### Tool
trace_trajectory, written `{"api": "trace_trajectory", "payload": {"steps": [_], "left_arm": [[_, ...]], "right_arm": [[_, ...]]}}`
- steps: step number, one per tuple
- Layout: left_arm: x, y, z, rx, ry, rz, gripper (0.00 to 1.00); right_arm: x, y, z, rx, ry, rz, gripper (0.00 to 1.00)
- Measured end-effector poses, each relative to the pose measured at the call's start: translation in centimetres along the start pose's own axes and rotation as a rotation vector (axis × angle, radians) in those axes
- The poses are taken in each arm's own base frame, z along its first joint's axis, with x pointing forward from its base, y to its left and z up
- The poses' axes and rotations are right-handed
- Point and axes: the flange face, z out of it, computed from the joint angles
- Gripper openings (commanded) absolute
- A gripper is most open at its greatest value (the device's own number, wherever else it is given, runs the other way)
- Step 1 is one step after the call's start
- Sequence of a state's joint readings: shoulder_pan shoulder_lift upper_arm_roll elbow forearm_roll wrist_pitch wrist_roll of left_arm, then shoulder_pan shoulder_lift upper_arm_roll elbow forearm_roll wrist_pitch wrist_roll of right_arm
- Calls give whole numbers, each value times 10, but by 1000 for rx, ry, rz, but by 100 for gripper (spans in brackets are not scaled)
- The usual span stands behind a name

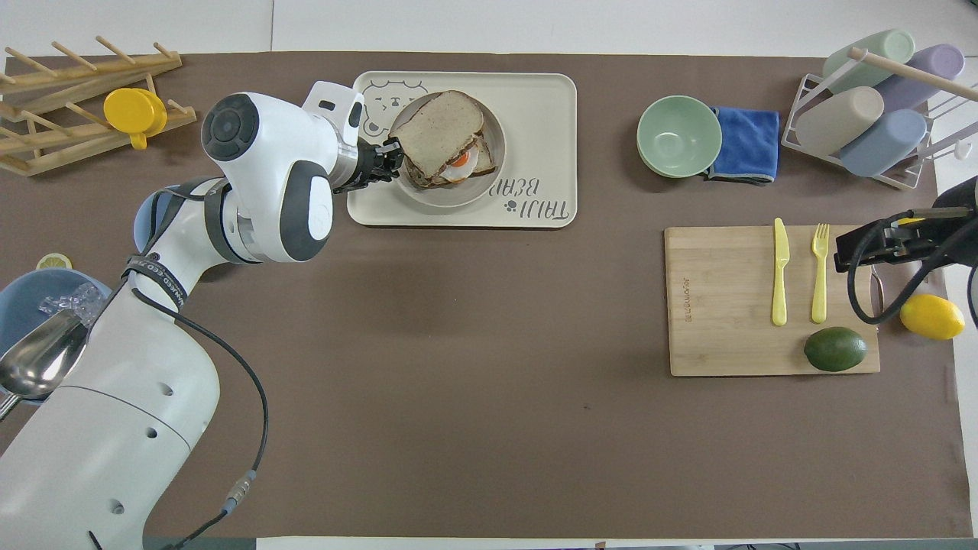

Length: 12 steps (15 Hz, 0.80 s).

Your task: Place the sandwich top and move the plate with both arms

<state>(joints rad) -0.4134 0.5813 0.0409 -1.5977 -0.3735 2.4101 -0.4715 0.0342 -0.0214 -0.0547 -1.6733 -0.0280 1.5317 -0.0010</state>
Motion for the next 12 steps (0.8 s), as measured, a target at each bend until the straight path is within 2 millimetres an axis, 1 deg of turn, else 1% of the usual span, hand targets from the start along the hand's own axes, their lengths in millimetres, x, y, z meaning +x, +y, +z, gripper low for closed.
{"api": "trace_trajectory", "payload": {"steps": [1,3,4,5,7,10,12], "left_arm": [[2,-2,-1,2,3,-2,100],[10,-12,-4,26,15,-4,100],[16,-17,-9,40,23,-1,100],[20,-20,-18,46,28,-1,100],[30,-28,-48,50,29,-15,100],[41,-38,-105,43,37,-37,100],[48,-54,-140,71,38,-47,100]], "right_arm": [[0,0,0,0,0,0,100],[0,0,0,0,0,0,100],[0,0,0,0,0,0,100],[0,0,0,0,0,0,100],[0,0,0,0,0,0,100],[0,0,0,0,0,0,100],[0,0,0,0,0,0,100]]}}
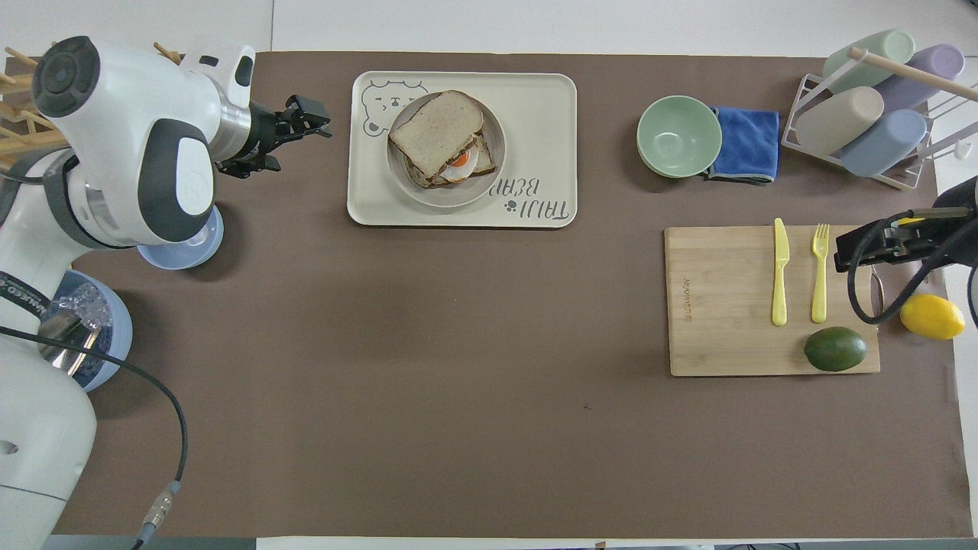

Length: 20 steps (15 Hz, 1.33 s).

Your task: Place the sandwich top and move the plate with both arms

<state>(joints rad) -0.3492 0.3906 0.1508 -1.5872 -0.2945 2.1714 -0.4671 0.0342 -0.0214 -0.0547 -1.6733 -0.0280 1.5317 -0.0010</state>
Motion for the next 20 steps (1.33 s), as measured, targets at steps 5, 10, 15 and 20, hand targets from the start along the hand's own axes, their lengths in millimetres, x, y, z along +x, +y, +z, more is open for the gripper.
{"api": "trace_trajectory", "payload": {"steps": [5,10,15,20], "left_arm": [[-1,-26,-68,91,-4,75,100],[-17,-40,-123,169,-30,174,100],[-46,-64,-196,226,-75,305,100],[-65,-78,-228,249,-118,334,100]], "right_arm": [[0,0,0,0,0,0,100],[0,0,0,0,0,0,100],[0,0,0,0,0,0,100],[0,0,0,0,0,0,100]]}}
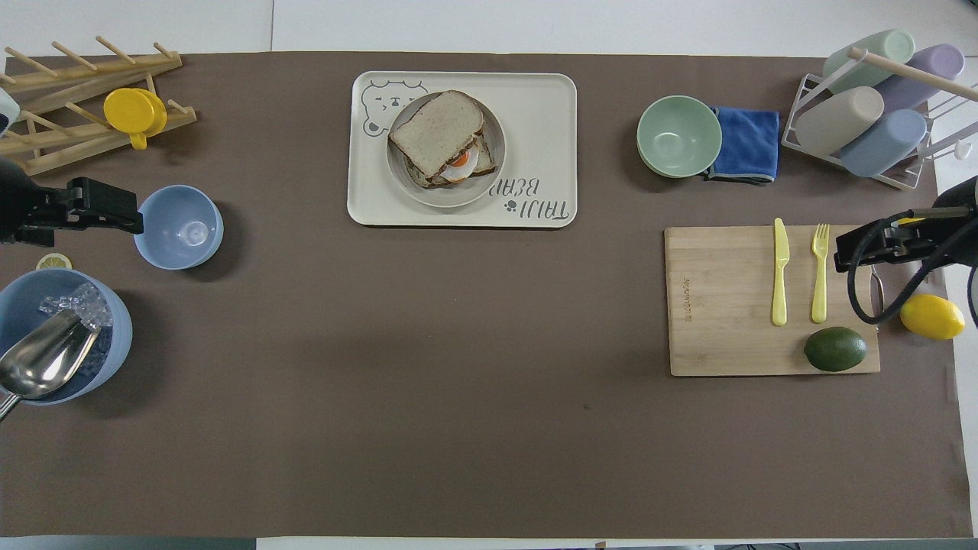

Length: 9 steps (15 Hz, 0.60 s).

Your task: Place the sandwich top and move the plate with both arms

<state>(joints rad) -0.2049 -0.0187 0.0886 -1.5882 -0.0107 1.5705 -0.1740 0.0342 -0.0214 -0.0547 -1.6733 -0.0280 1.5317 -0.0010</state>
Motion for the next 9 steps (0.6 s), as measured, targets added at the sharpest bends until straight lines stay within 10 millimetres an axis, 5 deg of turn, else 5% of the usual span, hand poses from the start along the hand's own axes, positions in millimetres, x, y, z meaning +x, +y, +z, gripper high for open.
{"api": "trace_trajectory", "payload": {"steps": [9], "left_arm": [[-18,7,9,25,-116,20,100]], "right_arm": [[0,0,0,0,0,0,100]]}}
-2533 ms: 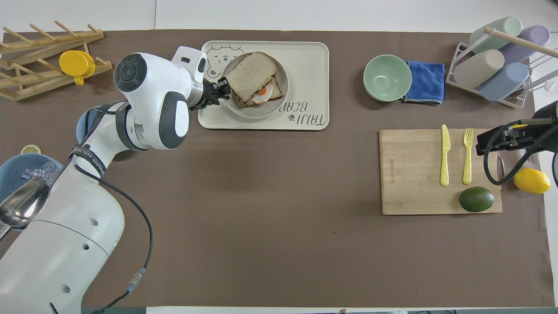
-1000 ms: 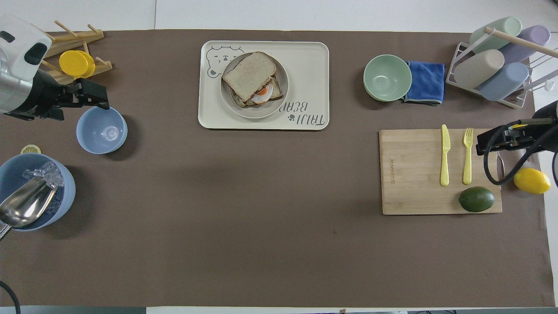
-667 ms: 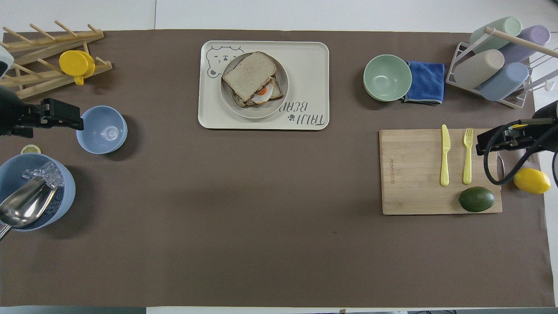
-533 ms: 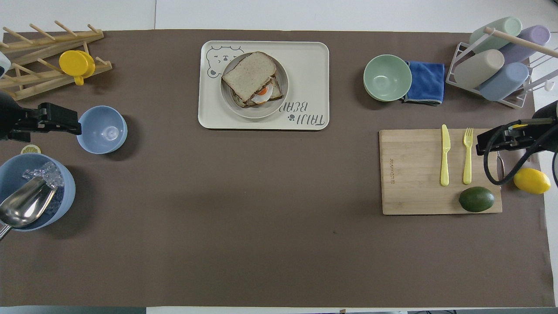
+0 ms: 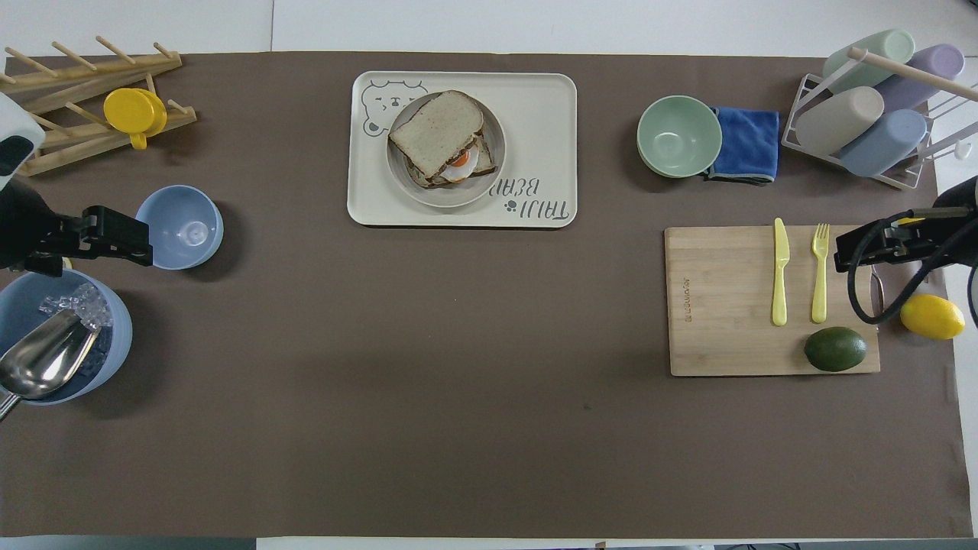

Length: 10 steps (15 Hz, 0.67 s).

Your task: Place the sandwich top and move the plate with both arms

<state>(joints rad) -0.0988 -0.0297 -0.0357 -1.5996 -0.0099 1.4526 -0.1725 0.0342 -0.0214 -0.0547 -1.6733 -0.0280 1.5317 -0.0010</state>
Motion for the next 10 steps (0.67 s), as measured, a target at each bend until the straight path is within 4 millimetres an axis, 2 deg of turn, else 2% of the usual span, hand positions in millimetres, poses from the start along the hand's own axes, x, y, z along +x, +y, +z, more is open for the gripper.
{"api": "trace_trajectory", "payload": {"steps": [4,10], "left_arm": [[8,0,-6,-14,69,-2,100],[7,1,-5,-30,59,-3,100]], "right_arm": [[0,0,0,0,0,0,100],[0,0,0,0,0,0,100]]}}
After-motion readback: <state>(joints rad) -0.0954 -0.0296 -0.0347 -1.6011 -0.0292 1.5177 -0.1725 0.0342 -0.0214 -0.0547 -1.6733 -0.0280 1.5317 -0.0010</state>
